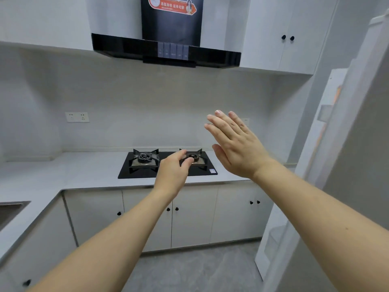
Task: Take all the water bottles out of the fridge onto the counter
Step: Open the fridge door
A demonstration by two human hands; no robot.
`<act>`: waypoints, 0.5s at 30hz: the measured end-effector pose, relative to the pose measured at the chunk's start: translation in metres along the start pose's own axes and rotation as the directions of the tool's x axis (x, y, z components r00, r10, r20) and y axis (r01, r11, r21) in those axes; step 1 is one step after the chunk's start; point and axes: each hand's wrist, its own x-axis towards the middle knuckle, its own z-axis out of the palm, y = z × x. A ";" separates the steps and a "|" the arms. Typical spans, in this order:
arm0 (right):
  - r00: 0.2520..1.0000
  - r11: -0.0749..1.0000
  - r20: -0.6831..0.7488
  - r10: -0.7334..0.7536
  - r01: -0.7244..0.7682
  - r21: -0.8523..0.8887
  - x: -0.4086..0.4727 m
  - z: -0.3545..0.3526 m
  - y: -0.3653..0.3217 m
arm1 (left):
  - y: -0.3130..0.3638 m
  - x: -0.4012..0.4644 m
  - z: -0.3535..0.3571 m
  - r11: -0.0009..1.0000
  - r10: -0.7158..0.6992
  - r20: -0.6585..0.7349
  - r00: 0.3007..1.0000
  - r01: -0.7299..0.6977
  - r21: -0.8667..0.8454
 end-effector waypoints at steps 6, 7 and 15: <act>0.996 0.996 0.042 0.075 -0.076 0.035 0.050 0.055 -0.024 | -0.043 0.053 -0.048 0.996 -0.003 -0.020 1.000 0.005 0.086; 0.996 0.996 0.043 0.081 -0.082 0.037 0.058 0.064 -0.027 | -0.051 0.063 -0.054 0.995 0.006 -0.014 1.000 -0.005 0.100; 0.977 0.982 0.113 0.181 -0.186 0.041 0.102 0.135 -0.045 | -0.103 0.141 -0.078 0.983 0.042 0.053 0.998 -0.051 0.179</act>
